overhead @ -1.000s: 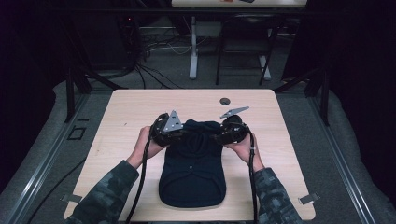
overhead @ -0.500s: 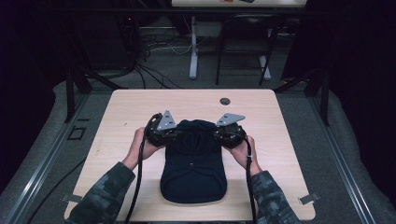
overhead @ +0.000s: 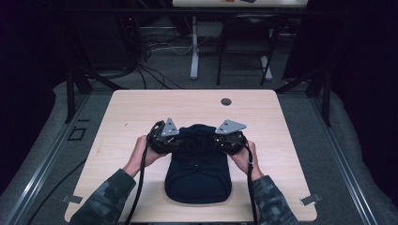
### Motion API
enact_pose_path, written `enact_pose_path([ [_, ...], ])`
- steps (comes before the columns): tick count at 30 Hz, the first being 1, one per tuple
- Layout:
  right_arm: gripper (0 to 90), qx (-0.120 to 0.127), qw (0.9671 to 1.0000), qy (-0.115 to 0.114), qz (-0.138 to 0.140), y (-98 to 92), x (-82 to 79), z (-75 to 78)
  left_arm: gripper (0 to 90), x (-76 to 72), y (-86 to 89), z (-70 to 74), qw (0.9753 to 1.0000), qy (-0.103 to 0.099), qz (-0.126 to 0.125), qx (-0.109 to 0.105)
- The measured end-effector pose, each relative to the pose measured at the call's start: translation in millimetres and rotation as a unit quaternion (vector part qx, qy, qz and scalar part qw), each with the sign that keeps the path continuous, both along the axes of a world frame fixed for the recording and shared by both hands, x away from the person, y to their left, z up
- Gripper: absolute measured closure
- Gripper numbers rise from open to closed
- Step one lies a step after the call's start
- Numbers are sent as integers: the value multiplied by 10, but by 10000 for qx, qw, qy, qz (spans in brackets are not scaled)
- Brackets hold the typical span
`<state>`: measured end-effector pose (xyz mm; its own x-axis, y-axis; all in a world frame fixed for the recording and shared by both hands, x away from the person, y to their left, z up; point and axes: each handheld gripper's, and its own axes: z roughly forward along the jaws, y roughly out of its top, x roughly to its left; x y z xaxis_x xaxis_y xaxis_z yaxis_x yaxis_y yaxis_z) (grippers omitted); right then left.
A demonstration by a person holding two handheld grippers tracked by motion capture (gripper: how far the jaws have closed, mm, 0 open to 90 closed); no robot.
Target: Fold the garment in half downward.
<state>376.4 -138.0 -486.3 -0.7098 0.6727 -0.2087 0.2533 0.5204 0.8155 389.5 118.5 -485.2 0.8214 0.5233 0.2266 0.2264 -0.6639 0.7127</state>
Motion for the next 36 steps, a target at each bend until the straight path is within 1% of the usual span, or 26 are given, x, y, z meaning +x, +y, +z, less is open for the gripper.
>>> enact_pose_path([
  [1,763,0,10000,0,0,0,0,0,650,0,0,0,10000,0,0,0],
  [2,759,83,10000,39,16,-25,1,-5,669,-30,13,-2,9999,-110,-29,-43],
  [3,756,114,9999,70,30,-32,1,-5,680,-43,11,-1,9999,-158,-31,-41],
  [4,754,102,9999,72,31,-37,-3,-4,690,-68,6,3,9997,-258,-50,-17],
  [5,751,142,9999,50,26,-38,-15,-10,696,-68,6,3,9997,-258,-50,-17],
  [6,746,120,9999,79,42,-42,-20,-10,700,-112,-7,7,9989,-447,-70,98],
  [7,746,120,9999,79,42,-42,-20,-10,701,-112,-7,7,9989,-447,-70,98],
  [8,742,97,9999,94,39,-46,-32,-14,701,-146,-18,6,9982,-575,-67,150],
  [9,734,111,9999,97,56,-54,-48,-25,702,-172,-25,4,9976,-656,-70,205],
  [10,720,88,9998,138,92,-71,-71,-49,702,-217,-28,-7,9965,-784,-87,286],
  [11,719,118,9998,122,125,-79,-85,-64,702,-217,-28,-7,9965,-784,-87,286],
  [12,718,125,9996,171,180,-86,-100,-90,702,-263,-21,-34,9956,-893,-47,286],
  [13,719,96,9997,165,178,-90,-111,-107,702,-286,-17,-53,9953,-937,-26,253],
  [15,720,125,9996,148,181,-89,-127,-135,702,-311,-20,-75,9948,-981,-4,267],
  [16,721,114,9996,181,204,-90,-139,-157,702,-342,-27,-101,9942,-1032,12,301],
  [17,721,73,9995,218,217,-90,-161,-191,703,-365,-30,-119,9942,-1039,29,268],
  [19,720,52,9994,247,219,-89,-172,-197,702,-404,-18,-148,9945,-1025,65,181],
  [20,719,54,9994,263,232,-91,-182,-193,702,-404,-18,-148,9945,-1025,65,181],
  [21,718,90,9993,275,233,-91,-195,-195,701,-416,-9,-157,9948,-1006,88,107],
  [22,718,58,9994,268,226,-96,-214,-195,701,-443,7,-190,9945,-1033,132,-55],
  [26,715,28,9994,252,231,-94,-248,-221,698,-439,25,-234,9953,-961,103,-84],
  [27,714,15,9993,279,250,-93,-254,-234,698,-436,49,-242,9961,-844,119,-219],
  [28,713,58,9992,305,255,-90,-275,-265,698,-437,71,-257,9968,-712,106,-361],
  [30,713,32,9991,324,259,-91,-279,-267,698,-451,88,-281,9973,-615,81,-403],
  [32,712,37,9988,383,293,-92,-296,-272,699,-476,106,-320,9974,-475,72,-542],
  [36,711,-8,9986,439,299,-94,-343,-292,699,-497,111,-331,9974,-342,8,-635],
])
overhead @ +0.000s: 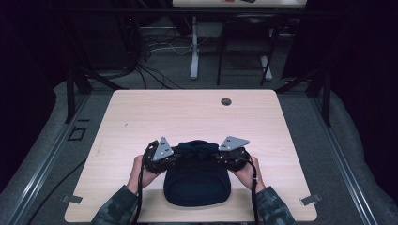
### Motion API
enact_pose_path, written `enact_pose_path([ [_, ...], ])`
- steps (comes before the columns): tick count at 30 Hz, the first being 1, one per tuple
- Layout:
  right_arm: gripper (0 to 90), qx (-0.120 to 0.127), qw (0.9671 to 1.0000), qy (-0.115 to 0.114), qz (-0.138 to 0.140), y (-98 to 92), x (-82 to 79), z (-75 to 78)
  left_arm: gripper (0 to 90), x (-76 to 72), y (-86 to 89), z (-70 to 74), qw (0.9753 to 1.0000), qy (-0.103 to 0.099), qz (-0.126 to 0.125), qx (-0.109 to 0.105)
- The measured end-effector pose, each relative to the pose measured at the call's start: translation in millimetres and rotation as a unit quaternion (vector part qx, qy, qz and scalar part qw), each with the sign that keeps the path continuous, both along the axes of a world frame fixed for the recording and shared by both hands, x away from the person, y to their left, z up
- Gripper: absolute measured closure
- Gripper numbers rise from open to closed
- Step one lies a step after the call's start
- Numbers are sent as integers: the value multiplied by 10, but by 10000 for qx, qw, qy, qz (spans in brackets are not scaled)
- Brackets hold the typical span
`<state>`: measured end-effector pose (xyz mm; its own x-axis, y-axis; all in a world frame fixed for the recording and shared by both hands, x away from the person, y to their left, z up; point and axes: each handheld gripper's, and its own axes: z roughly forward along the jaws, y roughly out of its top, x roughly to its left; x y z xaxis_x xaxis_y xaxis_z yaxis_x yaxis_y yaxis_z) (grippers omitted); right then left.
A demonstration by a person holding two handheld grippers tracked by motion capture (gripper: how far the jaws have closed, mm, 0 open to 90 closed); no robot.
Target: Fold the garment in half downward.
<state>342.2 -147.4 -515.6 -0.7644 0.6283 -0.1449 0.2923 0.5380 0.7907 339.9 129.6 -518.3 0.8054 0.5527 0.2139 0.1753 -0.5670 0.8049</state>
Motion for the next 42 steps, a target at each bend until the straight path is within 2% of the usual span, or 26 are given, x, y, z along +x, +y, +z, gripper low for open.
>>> enact_pose_path([
  [6,706,-44,10000,31,36,-19,-52,-21,697,-35,6,-17,9999,33,-119,-26],
  [12,701,-129,9998,94,97,-26,-100,-57,691,-100,10,-54,9996,142,-213,90],
  [18,698,-239,9996,78,160,-13,-152,-94,690,-154,16,-118,9993,273,-250,62],
  [20,698,-266,9994,135,171,-14,-175,-126,687,-189,7,-140,9991,288,-279,157],
  [22,698,-271,9994,146,163,-16,-184,-133,685,-204,3,-149,9992,286,-259,142],
  [26,686,-361,9988,269,215,0,-270,-221,674,-275,-4,-218,9983,479,-276,193],
  [29,682,-440,9982,338,237,10,-299,-269,665,-306,-7,-254,9977,552,-295,271],
  [31,676,-536,9971,488,247,10,-317,-318,644,-337,-16,-285,9973,582,-305,331],
  [35,673,-556,9962,622,247,-9,-322,-348,635,-356,-20,-325,9966,672,-342,319],
  [37,670,-533,9962,642,239,-11,-325,-355,628,-368,-24,-345,9961,703,-370,395],
  [40,655,-576,9955,717,221,-30,-337,-377,601,-391,-22,-358,9957,733,-376,418],
  [42,632,-626,9955,690,170,-61,-392,-391,540,-427,7,-342,9956,804,-336,355],
])
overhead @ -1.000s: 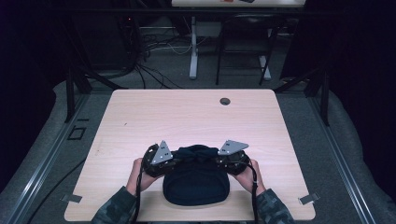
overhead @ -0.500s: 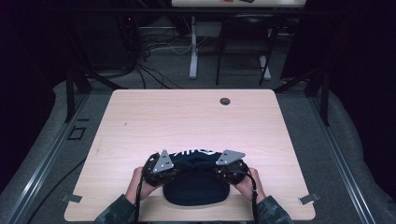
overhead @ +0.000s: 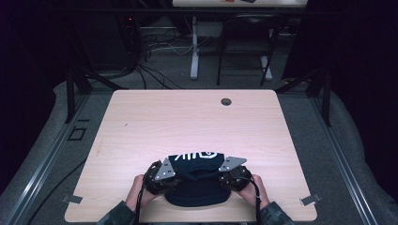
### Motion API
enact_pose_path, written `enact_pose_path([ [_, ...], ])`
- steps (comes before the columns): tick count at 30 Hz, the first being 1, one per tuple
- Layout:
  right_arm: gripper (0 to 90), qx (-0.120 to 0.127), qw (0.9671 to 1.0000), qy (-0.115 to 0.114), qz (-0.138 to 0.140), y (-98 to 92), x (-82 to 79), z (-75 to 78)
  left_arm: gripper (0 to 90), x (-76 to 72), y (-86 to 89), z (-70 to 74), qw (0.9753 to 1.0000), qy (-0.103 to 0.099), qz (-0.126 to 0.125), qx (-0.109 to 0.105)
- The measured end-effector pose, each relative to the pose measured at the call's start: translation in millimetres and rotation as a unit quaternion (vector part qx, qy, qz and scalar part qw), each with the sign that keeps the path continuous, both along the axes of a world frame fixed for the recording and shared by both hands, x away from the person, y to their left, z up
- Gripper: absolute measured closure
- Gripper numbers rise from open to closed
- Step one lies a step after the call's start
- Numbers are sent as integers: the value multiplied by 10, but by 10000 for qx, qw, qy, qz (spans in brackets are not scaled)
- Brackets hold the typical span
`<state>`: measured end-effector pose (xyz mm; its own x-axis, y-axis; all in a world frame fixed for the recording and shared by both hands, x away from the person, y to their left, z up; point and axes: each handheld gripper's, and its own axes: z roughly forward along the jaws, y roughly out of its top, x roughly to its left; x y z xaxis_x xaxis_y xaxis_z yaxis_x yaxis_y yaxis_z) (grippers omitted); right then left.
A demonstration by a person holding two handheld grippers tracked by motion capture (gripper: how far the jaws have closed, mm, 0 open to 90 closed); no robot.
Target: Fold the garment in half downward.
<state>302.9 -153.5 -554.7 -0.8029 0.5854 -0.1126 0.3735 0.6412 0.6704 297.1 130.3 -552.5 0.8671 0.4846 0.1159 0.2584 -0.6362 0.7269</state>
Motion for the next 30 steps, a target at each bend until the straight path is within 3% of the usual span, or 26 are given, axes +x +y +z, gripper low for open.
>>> enact_pose_path([
  [3,598,-52,9999,96,-49,-59,-41,-25,398,-29,28,14,9999,79,98,-21],
  [6,552,-41,9997,185,-144,-134,-82,-13,343,-113,123,82,9998,100,160,-118],
  [10,534,321,9986,200,-381,-286,-184,94,304,-193,285,200,9992,180,239,-279],
  [14,532,597,9969,162,-492,-375,-225,183,274,-191,336,295,9987,14,408,-292],
  [16,529,757,9953,73,-601,-355,-167,249,270,-85,385,338,9956,-27,712,-610],
  [17,529,757,9953,73,-601,-355,-167,249,269,-85,385,338,9956,-27,712,-610],
  [18,522,807,9946,11,-651,-299,-79,322,268,5,394,340,9925,-1,953,-765],
  [22,515,916,9937,-34,-640,-190,43,400,263,141,295,340,9906,1,1085,-832],
  [24,516,926,9938,-40,-613,-145,75,411,263,168,252,324,9909,21,1078,-810],
  [27,564,870,9952,128,-424,49,178,356,265,231,100,167,9938,232,931,-560],
  [28,568,804,9957,240,-391,91,186,311,267,231,100,167,9938,232,931,-560],
  [30,571,589,9970,396,-298,150,170,200,269,203,42,54,9956,287,829,-327],
])
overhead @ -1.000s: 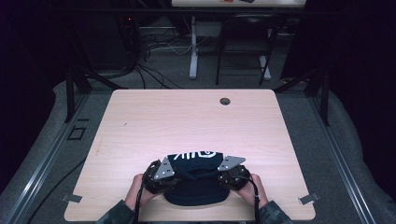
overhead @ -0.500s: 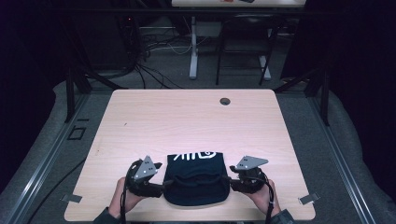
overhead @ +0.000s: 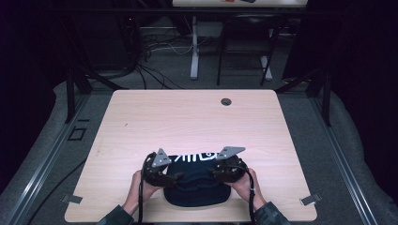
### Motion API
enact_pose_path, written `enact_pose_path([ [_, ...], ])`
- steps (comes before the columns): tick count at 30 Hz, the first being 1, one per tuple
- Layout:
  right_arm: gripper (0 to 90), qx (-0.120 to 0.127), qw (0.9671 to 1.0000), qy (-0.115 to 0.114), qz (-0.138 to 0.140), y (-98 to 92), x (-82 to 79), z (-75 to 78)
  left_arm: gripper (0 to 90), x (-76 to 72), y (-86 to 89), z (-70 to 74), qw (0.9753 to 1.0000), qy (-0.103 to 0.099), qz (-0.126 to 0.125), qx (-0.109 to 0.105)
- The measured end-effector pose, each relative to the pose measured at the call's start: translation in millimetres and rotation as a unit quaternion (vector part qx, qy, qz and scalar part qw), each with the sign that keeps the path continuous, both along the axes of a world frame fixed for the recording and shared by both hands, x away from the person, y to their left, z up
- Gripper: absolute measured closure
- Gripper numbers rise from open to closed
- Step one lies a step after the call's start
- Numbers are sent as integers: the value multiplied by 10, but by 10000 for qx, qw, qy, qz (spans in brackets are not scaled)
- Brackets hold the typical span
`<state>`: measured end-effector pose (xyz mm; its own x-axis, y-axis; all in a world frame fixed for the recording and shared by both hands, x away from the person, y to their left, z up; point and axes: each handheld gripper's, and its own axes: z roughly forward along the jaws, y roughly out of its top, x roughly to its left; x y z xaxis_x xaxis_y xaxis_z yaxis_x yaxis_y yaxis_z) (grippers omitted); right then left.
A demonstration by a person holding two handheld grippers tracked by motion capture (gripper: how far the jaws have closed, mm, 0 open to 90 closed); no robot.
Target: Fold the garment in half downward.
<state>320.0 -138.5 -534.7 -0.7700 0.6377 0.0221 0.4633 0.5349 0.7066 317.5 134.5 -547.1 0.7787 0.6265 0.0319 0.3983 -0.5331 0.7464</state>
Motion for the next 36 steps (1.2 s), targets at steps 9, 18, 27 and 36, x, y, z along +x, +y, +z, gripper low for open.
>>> enact_pose_path([
  [9,410,-186,9994,288,54,-45,-58,-257,265,-75,-63,-221,9983,49,-240,533],
  [18,206,-502,9979,396,-22,-17,-97,-304,130,-16,-24,-262,9977,377,-206,526],
  [27,95,-381,9971,578,-305,-33,-20,-379,4,197,-24,-321,9957,728,-228,530],
  [36,66,-509,9965,521,-409,-3,67,-381,4,311,-8,-341,9962,739,-209,419],
])
